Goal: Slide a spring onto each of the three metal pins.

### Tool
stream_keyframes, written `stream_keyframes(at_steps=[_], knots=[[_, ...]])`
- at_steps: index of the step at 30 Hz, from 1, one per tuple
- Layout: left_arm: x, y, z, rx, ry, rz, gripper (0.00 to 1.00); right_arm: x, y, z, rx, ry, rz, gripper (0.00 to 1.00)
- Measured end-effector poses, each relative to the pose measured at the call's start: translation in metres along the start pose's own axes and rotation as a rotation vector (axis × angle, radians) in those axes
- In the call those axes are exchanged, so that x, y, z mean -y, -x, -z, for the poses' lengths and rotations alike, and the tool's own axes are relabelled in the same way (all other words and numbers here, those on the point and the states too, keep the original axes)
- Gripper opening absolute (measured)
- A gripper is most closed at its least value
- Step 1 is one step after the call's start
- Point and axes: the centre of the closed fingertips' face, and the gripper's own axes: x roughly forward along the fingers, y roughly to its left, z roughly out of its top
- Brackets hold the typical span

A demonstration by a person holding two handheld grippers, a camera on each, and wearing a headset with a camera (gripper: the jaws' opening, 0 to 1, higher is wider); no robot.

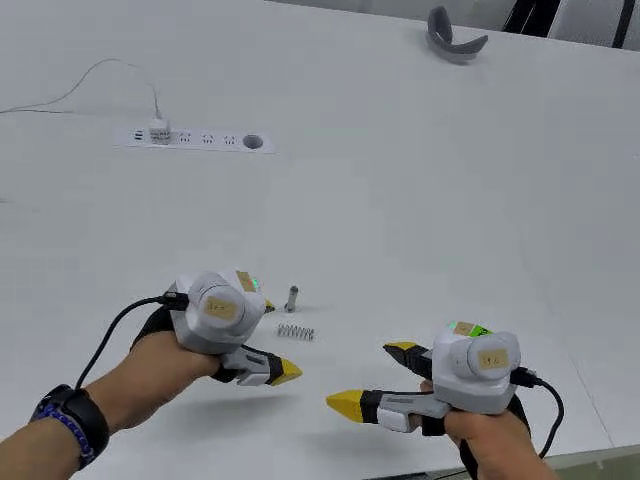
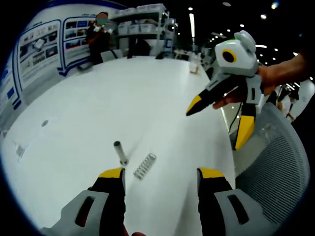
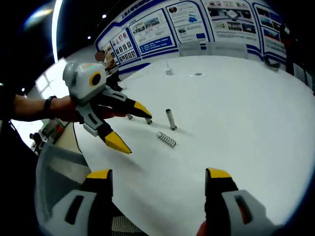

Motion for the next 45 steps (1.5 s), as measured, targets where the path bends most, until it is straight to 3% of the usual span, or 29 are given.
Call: stream_keyframes(at_steps=[12, 24, 31, 38, 45], knots=[[-0.006, -0.020, 0.018, 0.004, 0.091, -0.001, 0.51, 0.004, 0.004, 0.006, -0.011, -0.013, 0.012, 0.77], [-0.004, -0.026, 0.029, -0.007, 0.099, 0.009, 0.41, 0.007, 0.006, 0.007, -0.016, -0.015, 0.014, 0.77], [-0.013, -0.027, 0.022, 0.006, 0.093, -0.038, 0.41, 0.011, 0.008, 0.007, -0.008, -0.020, 0.021, 0.77], [-0.017, -0.038, 0.022, 0.006, 0.084, -0.039, 0.39, 0.013, 0.011, 0.008, -0.010, -0.025, 0.025, 0.76], [-0.015, -0.040, 0.020, 0.004, 0.028, -0.033, 0.30, 0.014, 0.013, 0.009, -0.013, -0.027, 0.029, 0.76]])
